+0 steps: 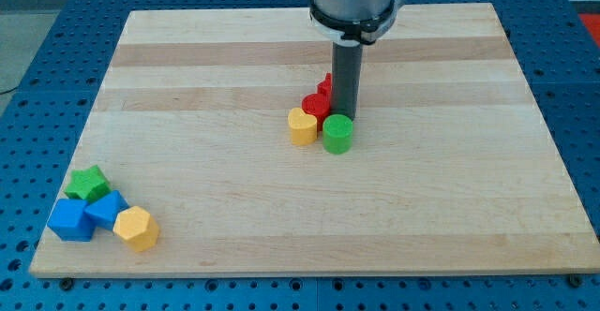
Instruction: Move the green circle towards the yellow hexagon
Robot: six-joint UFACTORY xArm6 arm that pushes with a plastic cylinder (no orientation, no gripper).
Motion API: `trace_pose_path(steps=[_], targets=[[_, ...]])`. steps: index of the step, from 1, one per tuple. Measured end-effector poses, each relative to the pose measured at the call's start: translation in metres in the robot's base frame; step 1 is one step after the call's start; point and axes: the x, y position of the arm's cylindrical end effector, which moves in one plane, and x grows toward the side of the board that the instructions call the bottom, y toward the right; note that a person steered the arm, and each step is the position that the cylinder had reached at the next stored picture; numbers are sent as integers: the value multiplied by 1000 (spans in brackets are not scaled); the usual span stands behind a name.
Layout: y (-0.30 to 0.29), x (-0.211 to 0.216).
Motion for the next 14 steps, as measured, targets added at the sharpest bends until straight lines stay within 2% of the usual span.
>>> trace_pose_path(steps=[2,4,5,7,8,10,11,14], targets=[[16,44],[33,70],[11,68],[-12,31],[-21,41],[-22,99],[-19,114],[-72,120]])
